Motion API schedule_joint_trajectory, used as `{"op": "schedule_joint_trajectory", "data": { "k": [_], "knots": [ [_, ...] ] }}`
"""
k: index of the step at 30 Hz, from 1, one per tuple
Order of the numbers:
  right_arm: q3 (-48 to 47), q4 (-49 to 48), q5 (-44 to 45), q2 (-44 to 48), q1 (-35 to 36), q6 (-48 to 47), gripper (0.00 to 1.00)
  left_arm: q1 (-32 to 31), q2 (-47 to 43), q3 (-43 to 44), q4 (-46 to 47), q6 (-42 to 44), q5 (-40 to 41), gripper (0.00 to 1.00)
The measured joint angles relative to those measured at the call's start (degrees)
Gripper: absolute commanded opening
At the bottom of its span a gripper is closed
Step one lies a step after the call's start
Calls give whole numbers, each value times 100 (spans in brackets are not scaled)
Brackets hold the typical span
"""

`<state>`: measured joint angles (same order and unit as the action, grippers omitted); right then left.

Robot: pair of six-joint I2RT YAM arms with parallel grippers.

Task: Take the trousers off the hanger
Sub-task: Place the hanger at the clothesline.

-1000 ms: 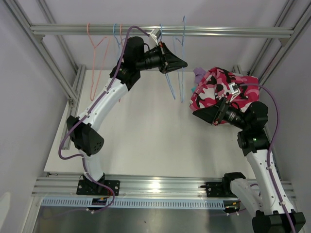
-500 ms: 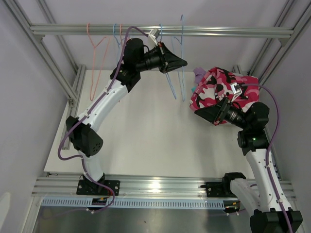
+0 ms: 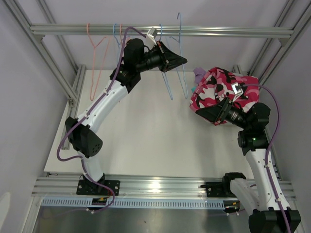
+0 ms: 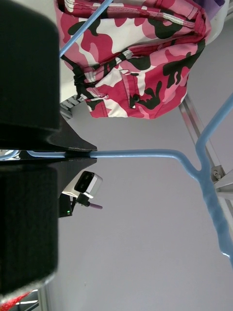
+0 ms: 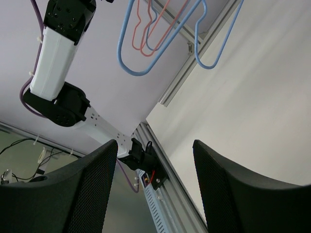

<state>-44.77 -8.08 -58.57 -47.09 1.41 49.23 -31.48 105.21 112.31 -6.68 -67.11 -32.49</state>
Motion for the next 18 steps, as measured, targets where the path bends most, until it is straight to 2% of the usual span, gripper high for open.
{"op": "schedule_joint_trajectory", "data": {
  "k": [11, 18],
  "knots": [
    [92, -92, -70, 2, -52, 24, 67, -35, -52, 26, -216, -4, 262, 1],
    [175, -170, -90, 11, -52, 28, 67, -48, -138, -385, -450, -186, 407, 0]
  ]
}}
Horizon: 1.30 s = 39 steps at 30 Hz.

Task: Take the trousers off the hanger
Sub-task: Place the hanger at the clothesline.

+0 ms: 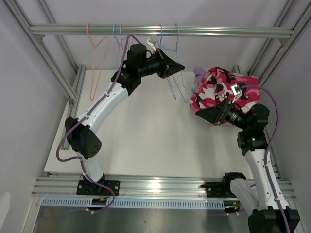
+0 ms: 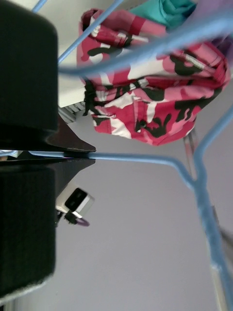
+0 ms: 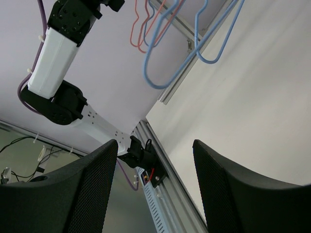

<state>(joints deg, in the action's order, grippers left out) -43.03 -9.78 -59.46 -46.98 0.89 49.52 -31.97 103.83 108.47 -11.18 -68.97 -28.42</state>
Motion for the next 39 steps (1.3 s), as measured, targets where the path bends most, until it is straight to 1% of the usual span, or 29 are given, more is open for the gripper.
{"op": "schedule_joint_trajectory", "data": {
  "k": [3, 10, 11, 16, 17, 20, 21, 23, 26, 29, 31, 35, 39],
  "knots": [
    [37, -4, -2, 2, 0, 2, 67, 2, 7, -188, 44, -55, 87, 1],
    [61, -15, -13, 0, -50, 0, 67, 11, 7, -190, 92, -63, 83, 1],
    [61, -22, -20, 0, -90, -2, 67, 11, 7, -195, 105, -63, 81, 2],
    [61, -22, -13, -7, -168, -24, 68, 11, 7, -402, 271, -103, 83, 27],
    [61, -17, -15, -7, -175, -28, 68, 11, 2, -546, 306, -129, 90, 34],
    [61, -13, -13, -17, -177, -46, 68, 11, -2, -835, 295, -157, 87, 45],
    [61, -11, -13, -20, -175, -48, 69, 11, -11, -951, 289, -155, 87, 50],
    [61, 0, -13, -22, -177, -48, 68, 9, -48, -1154, 240, -153, 90, 56],
    [61, 7, -13, -22, -175, -48, 69, -11, -221, -1410, 151, -151, 127, 62],
    [61, 15, -13, -20, -177, -48, 69, -68, -573, -1661, 85, -140, 155, 67],
    [61, 50, -11, -9, -177, -48, 70, -153, -918, -1847, 55, -107, 201, 68],
    [61, 133, 7, 20, -177, -72, 70, -424, -1705, -2243, 26, 2, 348, 75],
    [61, 260, 28, 68, -175, -160, 71, -785, -2588, -2778, -98, 201, 599, 78]
  ]
}}
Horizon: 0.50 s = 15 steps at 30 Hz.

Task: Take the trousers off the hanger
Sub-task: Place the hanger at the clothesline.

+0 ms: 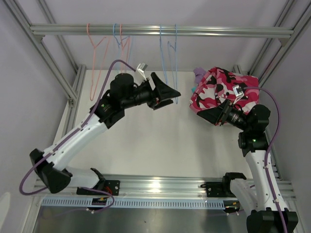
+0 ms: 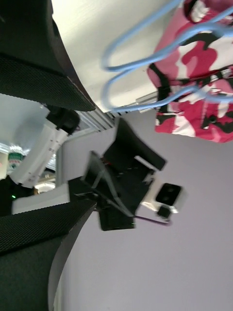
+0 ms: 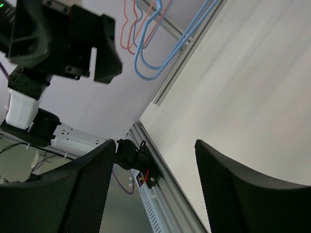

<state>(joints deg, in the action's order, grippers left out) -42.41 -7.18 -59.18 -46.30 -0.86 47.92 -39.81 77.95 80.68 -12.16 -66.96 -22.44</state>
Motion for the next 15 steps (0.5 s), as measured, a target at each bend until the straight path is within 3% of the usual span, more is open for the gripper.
{"op": "schedule_joint_trajectory", "data": {
  "k": [8, 15],
  "knots": [
    [0, 376, 177, 179, 0, -258, 72, -595, -1464, -682, -968, 1093, 946, 81],
    [0, 815, 444, 317, 7, -490, 73, -1145, -2522, -1047, -1888, 2752, 3259, 85]
  ]
}}
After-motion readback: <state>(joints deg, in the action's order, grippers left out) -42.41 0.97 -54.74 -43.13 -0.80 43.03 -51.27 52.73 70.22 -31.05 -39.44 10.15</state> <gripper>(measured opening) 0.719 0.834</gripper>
